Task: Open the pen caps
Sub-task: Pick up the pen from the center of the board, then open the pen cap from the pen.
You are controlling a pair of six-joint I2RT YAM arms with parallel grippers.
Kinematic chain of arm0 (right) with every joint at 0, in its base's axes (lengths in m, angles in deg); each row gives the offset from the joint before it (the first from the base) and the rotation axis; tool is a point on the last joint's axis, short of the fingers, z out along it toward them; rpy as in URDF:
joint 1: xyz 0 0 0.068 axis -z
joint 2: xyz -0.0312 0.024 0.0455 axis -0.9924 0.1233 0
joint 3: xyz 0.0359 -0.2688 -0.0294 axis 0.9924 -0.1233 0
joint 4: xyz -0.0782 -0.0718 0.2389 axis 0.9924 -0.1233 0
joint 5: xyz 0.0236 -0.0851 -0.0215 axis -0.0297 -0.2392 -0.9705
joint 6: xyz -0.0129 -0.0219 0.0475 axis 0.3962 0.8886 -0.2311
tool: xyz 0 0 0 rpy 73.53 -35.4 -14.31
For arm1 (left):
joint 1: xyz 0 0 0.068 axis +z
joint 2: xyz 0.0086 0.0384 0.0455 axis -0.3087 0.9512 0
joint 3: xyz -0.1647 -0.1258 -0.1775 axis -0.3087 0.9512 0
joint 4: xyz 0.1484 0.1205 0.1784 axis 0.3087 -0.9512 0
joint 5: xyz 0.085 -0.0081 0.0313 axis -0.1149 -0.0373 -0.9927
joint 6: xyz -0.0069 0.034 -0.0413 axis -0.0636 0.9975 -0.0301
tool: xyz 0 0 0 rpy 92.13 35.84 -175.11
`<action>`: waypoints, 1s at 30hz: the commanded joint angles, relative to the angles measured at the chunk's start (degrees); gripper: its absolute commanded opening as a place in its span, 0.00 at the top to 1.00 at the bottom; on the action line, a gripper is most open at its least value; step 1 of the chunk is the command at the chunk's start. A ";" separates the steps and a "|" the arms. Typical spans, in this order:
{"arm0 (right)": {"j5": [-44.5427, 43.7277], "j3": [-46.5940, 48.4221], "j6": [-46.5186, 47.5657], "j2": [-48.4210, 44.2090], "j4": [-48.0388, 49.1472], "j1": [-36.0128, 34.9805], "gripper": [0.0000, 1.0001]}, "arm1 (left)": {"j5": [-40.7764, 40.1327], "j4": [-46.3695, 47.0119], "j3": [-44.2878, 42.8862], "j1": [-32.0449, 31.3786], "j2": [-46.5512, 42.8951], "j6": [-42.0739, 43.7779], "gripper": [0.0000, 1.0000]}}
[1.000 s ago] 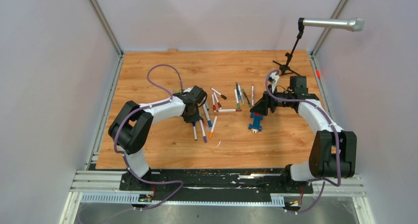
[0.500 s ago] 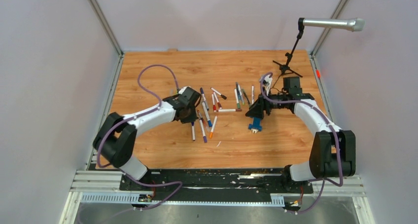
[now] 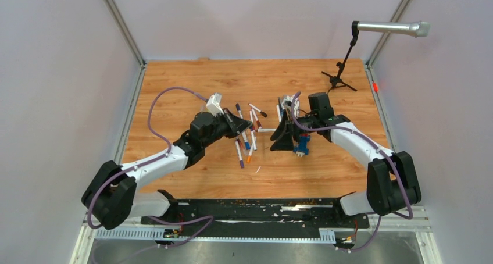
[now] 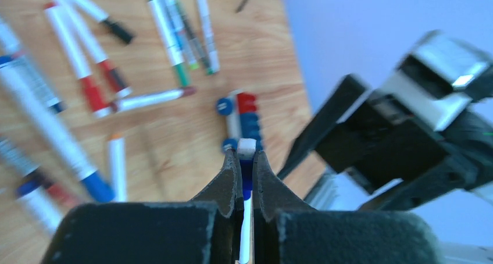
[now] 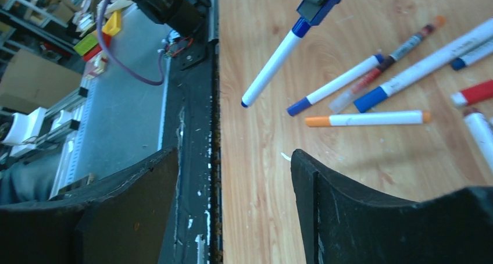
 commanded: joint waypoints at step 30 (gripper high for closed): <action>-1.12 -2.36 -27.50 1.97 23.46 -3.01 1.00 | 0.62 19.20 -5.32 -6.56 6.94 -4.71 0.51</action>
